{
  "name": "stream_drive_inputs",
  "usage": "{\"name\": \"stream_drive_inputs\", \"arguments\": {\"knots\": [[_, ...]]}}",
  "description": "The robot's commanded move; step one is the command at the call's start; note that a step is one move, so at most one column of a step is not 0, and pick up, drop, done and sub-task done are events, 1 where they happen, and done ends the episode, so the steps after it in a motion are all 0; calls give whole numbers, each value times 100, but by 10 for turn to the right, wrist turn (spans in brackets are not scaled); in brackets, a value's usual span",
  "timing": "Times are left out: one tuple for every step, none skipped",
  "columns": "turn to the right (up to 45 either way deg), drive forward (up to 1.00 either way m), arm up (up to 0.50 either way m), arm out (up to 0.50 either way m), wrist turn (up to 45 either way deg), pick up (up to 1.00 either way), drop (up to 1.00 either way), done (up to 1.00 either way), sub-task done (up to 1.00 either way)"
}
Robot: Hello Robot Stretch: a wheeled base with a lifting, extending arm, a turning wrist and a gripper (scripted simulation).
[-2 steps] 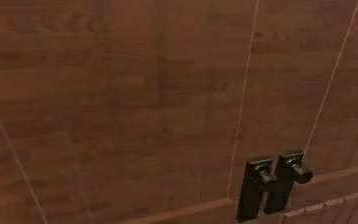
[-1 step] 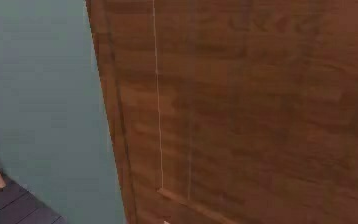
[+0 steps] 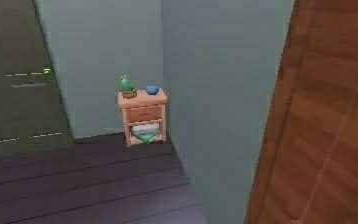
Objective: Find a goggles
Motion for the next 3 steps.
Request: {"name": "stream_drive_inputs", "arguments": {"knots": [[-300,0,0,0,0,0,0,0,0],[0,100,0,0,0,0,0,0,0],[-180,0,0,0,0,0,0,0,0]]}}
